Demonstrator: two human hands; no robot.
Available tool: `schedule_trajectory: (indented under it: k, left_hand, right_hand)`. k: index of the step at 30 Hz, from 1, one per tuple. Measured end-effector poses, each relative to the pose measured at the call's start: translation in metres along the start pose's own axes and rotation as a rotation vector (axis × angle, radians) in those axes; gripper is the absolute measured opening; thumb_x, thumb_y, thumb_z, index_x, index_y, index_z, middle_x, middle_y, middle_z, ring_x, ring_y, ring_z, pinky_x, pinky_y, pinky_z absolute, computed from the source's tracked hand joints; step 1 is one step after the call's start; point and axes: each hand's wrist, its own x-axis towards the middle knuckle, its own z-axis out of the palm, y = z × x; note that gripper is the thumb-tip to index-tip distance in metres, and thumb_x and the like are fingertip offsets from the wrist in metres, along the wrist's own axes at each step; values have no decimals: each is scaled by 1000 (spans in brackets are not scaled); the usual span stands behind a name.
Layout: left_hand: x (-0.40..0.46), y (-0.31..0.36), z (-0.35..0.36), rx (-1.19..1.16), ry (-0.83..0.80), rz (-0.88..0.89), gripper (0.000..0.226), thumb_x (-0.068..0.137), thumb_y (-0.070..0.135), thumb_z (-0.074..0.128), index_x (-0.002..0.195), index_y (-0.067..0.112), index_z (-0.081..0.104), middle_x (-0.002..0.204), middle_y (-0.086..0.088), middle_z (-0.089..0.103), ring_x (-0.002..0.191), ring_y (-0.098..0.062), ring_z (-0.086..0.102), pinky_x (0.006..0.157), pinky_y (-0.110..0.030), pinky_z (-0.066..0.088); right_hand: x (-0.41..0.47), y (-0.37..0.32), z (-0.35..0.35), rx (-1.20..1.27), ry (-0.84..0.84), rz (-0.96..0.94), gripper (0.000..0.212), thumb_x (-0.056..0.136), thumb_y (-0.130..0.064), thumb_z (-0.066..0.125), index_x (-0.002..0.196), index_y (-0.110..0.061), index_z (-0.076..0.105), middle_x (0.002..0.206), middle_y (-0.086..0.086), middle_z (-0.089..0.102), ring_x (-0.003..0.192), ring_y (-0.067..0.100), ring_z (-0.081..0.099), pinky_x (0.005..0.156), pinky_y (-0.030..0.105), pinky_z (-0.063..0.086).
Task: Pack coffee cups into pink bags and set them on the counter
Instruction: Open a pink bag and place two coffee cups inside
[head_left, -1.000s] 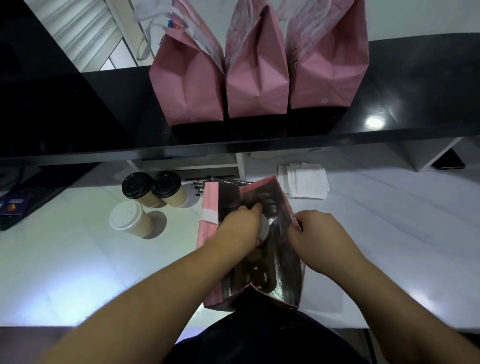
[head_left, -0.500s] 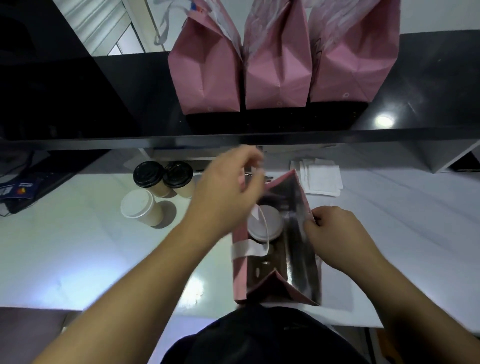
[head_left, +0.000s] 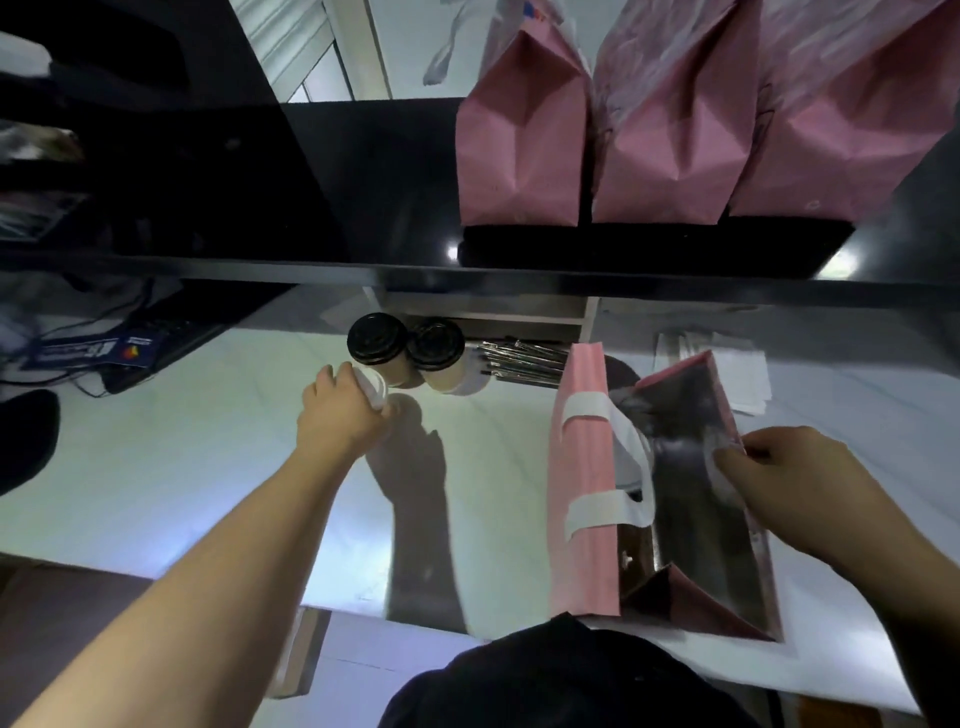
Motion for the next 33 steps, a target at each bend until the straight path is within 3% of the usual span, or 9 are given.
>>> schedule_trajectory:
  k: [2,6,10,14,20,24,28,30,33]
  left_hand:
    - [5,-2,4,-17,-31,-3,74,89,50,68,145,10,41,150,-15,42,135,-42,42,106,-52,43]
    - [7,-6,7,-96,-9,-15,59,90,39,68,136,12,45,139,-17,47,125,-45,48,101,-51,44]
    - [5,-13,7,-124,0,-10,72,86,41,73,144,15,41,137,-22,49,119,-49,52,96,-49,45]
    - [-11,-18,-1,-182,15,7,82,82,41,76,150,18,37,142,-22,48,121,-48,52,95,-48,45]
    - [-67,5,-54,-329,226,253,88,82,47,79,155,30,34,151,-3,46,137,-26,45,104,-42,44]
    - [-120,56,-105,-403,292,484,87,81,54,78,154,40,32,141,22,40,125,-10,49,91,-26,43]
    - [-168,120,-133,-365,162,674,97,76,72,67,158,43,24,151,24,35,128,4,42,95,-16,36]
    - [-182,148,-132,-287,38,785,98,78,71,68,160,40,25,155,22,33,133,1,40,103,-20,39]
    - [-194,181,-115,-92,-102,913,92,82,59,72,159,38,26,155,20,33,138,-7,39,110,-32,42]
  right_hand:
    - [-2,0,2,0,21,5,48,95,-37,53,54,-13,63,49,4,62,39,17,54,42,25,40]
    - [-3,0,2,-9,11,18,47,96,-39,53,59,-13,68,50,3,65,41,15,57,42,21,39]
    - [-3,0,0,-21,3,9,47,96,-41,53,62,-13,70,53,4,66,47,20,63,44,26,46]
    - [-1,1,0,-22,30,-14,47,91,-37,56,60,-3,61,55,14,62,49,28,60,49,34,47]
    - [0,-2,-4,-31,3,-72,55,91,-48,53,66,0,63,57,15,62,51,31,60,50,44,52]
    - [1,-1,-5,-30,-17,-84,54,92,-49,51,67,-3,66,55,12,63,57,31,64,56,46,57]
    - [0,5,-6,40,-62,-84,49,93,-48,51,67,-11,68,56,5,65,55,24,63,52,35,50]
    - [-1,7,-8,72,-76,-91,42,94,-44,54,66,-15,67,58,2,66,56,20,63,52,33,50]
    - [-2,9,-12,78,-123,-79,35,99,-37,54,77,-16,72,68,1,71,65,21,67,64,42,60]
